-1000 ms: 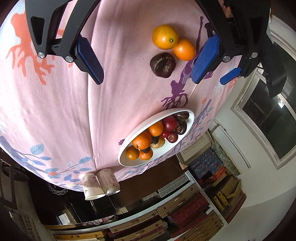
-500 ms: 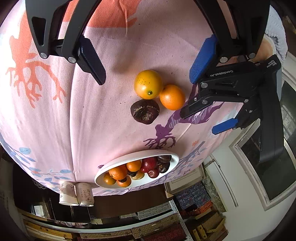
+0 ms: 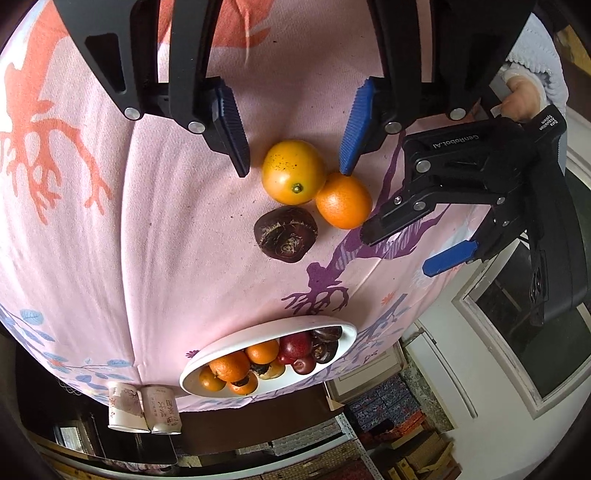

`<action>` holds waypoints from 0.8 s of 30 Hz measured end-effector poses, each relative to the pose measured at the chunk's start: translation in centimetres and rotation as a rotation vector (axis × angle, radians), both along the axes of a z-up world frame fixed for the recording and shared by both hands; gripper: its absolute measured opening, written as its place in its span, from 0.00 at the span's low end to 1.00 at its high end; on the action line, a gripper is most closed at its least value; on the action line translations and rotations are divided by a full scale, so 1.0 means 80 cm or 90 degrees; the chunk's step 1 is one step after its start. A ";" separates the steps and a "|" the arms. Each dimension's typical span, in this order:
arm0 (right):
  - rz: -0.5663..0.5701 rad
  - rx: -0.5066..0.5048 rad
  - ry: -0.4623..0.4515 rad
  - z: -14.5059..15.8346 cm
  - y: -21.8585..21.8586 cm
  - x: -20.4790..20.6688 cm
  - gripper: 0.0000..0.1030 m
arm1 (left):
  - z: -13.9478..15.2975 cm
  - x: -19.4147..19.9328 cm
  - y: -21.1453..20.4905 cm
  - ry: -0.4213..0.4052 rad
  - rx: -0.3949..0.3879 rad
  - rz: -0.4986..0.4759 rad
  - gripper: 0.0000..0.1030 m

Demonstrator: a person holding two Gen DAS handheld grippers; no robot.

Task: Organize fruits
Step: 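Grasp an orange with the left gripper while the right gripper grasps a yellow mandarin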

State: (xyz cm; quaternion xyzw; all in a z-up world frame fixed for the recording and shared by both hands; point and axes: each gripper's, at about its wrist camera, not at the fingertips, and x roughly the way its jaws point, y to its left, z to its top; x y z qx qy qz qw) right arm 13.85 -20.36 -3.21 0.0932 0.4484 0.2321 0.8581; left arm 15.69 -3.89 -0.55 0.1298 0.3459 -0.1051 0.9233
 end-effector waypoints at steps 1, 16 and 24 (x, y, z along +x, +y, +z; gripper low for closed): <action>0.007 -0.002 0.000 0.000 0.002 0.000 0.41 | 0.000 0.001 0.001 0.001 -0.002 0.001 0.96; -0.054 0.099 -0.004 0.002 -0.045 0.001 0.35 | -0.021 -0.008 -0.031 0.065 0.012 -0.092 0.96; -0.059 0.096 0.004 -0.002 -0.044 0.003 0.35 | -0.023 -0.006 -0.033 0.069 0.007 -0.096 0.85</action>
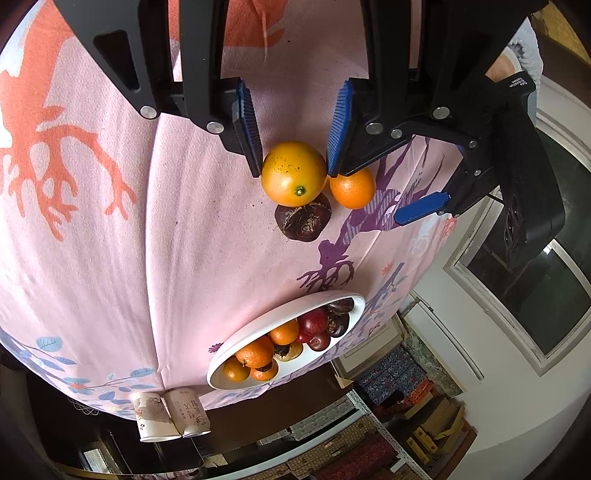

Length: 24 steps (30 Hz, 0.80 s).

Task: Organize fruits
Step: 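Grasp an orange with the left gripper while the right gripper grasps a yellow mandarin, then carry both fruits onto the white plate and open both grippers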

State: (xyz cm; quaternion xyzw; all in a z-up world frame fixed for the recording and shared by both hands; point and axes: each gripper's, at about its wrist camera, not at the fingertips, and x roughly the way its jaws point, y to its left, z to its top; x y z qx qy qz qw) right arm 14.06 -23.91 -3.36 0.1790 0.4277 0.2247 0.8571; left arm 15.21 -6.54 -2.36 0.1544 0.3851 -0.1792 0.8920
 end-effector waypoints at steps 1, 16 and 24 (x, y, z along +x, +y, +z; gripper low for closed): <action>0.000 0.000 0.001 0.000 0.000 0.001 0.35 | -0.001 -0.001 -0.003 0.003 0.003 -0.007 0.75; -0.001 0.000 0.002 -0.001 0.000 0.001 0.35 | -0.001 -0.009 -0.015 -0.023 0.041 -0.011 0.40; -0.007 0.010 -0.013 0.004 -0.003 -0.001 0.35 | 0.007 -0.011 -0.010 -0.042 0.034 -0.003 0.37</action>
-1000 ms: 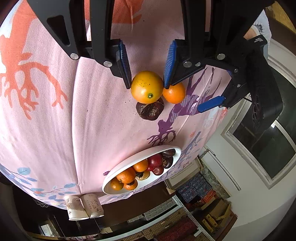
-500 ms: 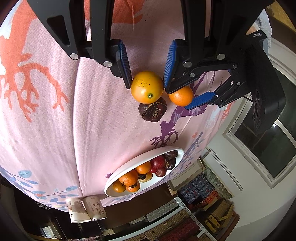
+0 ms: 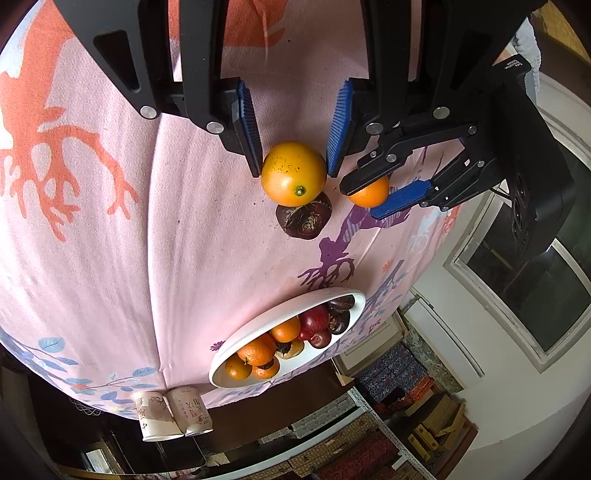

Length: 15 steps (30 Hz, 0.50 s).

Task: Organize fruits
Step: 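Carry both fruits onto the white plate and open both grippers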

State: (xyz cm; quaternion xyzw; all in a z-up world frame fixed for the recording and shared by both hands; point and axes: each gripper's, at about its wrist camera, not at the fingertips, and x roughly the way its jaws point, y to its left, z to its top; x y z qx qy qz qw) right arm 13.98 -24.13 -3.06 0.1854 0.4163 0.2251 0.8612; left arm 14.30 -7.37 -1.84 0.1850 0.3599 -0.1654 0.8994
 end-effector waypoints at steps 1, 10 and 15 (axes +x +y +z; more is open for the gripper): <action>0.000 0.005 -0.006 0.002 -0.001 0.000 0.35 | 0.003 0.000 0.001 -0.009 0.000 0.002 0.36; -0.034 -0.028 -0.069 0.075 0.024 0.110 0.35 | 0.066 0.118 0.039 -0.011 -0.082 0.068 0.36; -0.053 -0.030 -0.068 0.070 0.037 0.178 0.35 | 0.049 0.142 0.057 0.052 -0.135 0.058 0.39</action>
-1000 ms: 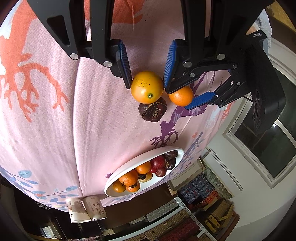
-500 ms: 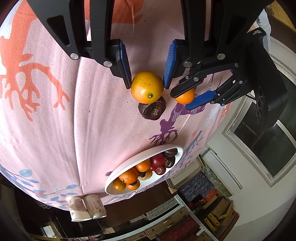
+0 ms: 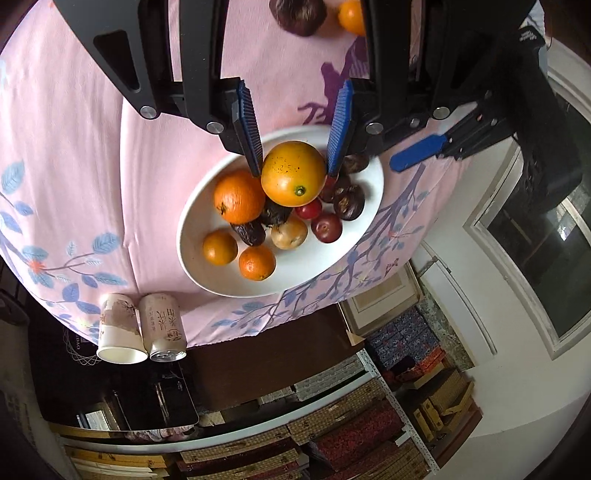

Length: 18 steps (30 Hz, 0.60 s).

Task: Organize fruits
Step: 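Carry both fruits onto the white plate and open both grippers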

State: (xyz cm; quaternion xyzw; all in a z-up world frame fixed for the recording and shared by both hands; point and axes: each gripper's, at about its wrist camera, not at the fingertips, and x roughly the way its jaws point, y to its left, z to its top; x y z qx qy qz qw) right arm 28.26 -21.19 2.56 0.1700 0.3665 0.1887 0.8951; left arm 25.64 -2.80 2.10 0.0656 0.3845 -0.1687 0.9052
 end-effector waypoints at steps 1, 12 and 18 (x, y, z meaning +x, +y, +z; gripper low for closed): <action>0.006 0.007 0.001 -0.003 0.000 0.003 0.35 | -0.005 -0.011 -0.002 0.014 0.009 -0.020 0.50; 0.016 0.029 0.014 -0.011 -0.010 -0.005 0.35 | -0.065 -0.078 -0.049 0.062 0.100 -0.142 0.57; 0.018 0.027 0.016 -0.012 -0.010 -0.001 0.35 | -0.066 -0.095 -0.041 0.058 0.067 -0.154 0.38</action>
